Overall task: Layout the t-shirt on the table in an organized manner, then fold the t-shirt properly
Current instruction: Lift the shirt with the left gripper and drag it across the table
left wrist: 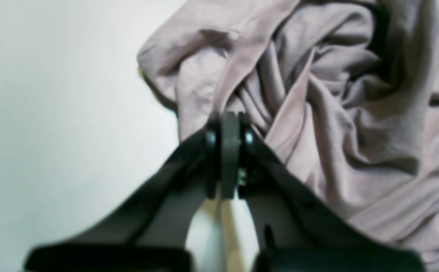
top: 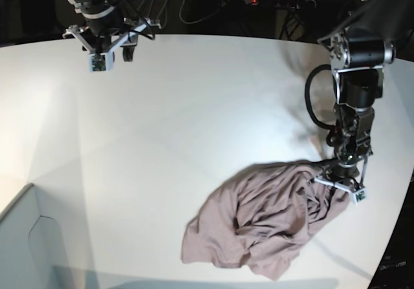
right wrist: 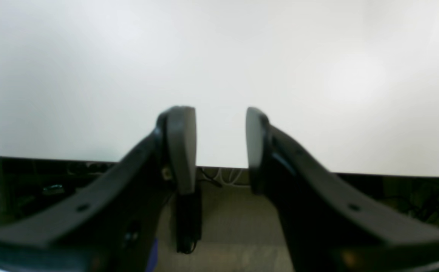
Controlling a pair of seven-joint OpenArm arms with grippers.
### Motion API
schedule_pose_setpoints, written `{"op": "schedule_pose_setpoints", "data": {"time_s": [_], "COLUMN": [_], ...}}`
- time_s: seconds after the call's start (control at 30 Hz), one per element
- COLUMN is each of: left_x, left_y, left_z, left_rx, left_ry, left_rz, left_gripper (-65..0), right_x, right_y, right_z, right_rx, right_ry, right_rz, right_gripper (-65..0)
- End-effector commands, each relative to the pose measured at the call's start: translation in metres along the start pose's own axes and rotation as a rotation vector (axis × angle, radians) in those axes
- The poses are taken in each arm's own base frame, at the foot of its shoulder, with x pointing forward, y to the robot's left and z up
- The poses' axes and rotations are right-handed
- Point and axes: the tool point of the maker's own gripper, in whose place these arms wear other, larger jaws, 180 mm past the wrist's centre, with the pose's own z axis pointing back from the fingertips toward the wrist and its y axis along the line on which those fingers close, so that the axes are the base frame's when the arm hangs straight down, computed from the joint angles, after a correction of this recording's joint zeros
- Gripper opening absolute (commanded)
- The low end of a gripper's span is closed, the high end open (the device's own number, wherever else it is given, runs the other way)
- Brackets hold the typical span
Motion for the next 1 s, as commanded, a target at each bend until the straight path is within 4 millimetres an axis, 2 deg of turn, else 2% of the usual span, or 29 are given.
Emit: {"op": "schedule_pose_setpoints", "data": {"time_s": [0.0, 0.07, 0.17, 0.3, 0.37, 0.47, 0.6, 0.67, 0.77, 0.83, 0.97], "left_x": [0.025, 0.03, 0.043, 0.073, 0.086, 0.105, 0.108, 0.102, 0.081, 0.057, 0.004], "left_y": [-0.001, -0.001, -0.005, -0.034, -0.055, -0.099, -0.169, -0.203, -0.252, -0.282, -0.317], "left_z": [0.0, 0.004, 0.022, 0.064, 0.096, 0.148, 0.22, 0.248, 0.282, 0.299, 0.322], "left_rx": [-0.007, -0.021, -0.072, -0.192, -0.271, -0.398, -0.608, -0.714, -0.869, -0.96, -1.059], "left_ry": [-0.066, -0.09, -0.156, -0.23, -0.277, -0.358, -0.4, -0.4, -0.359, -0.301, -0.225], "left_rz": [0.024, 0.079, 0.14, 0.157, 0.146, 0.171, 0.162, 0.145, 0.107, 0.061, -0.118], "left_gripper": [-65.0, -64.9, -64.9, -64.9, -64.9, -64.9, -64.9, -64.9, -64.9, -64.9, -64.9], "right_x": [0.008, 0.01, 0.01, 0.01, 0.011, 0.011, 0.011, 0.011, 0.01, 0.008, 0.008], "right_y": [-0.003, -0.006, -0.008, -0.01, -0.01, -0.01, -0.01, -0.01, -0.012, -0.023, -0.044], "right_z": [0.002, 0.001, 0.001, 0.0, 0.0, 0.0, 0.0, 0.0, 0.0, 0.001, 0.003], "right_rx": [-0.004, -0.006, -0.008, -0.01, -0.01, -0.01, -0.01, -0.01, -0.015, -0.046, -0.1], "right_ry": [-0.032, -0.036, -0.034, -0.036, -0.037, -0.037, -0.037, -0.037, -0.036, -0.03, -0.029], "right_rz": [0.015, 0.027, 0.034, 0.043, 0.045, 0.045, 0.045, 0.045, 0.044, 0.036, 0.027], "right_gripper": [-42.8, -42.8, -42.8, -42.8, -42.8, -42.8, -42.8, -42.8, -42.8, -42.8, -42.8]}}
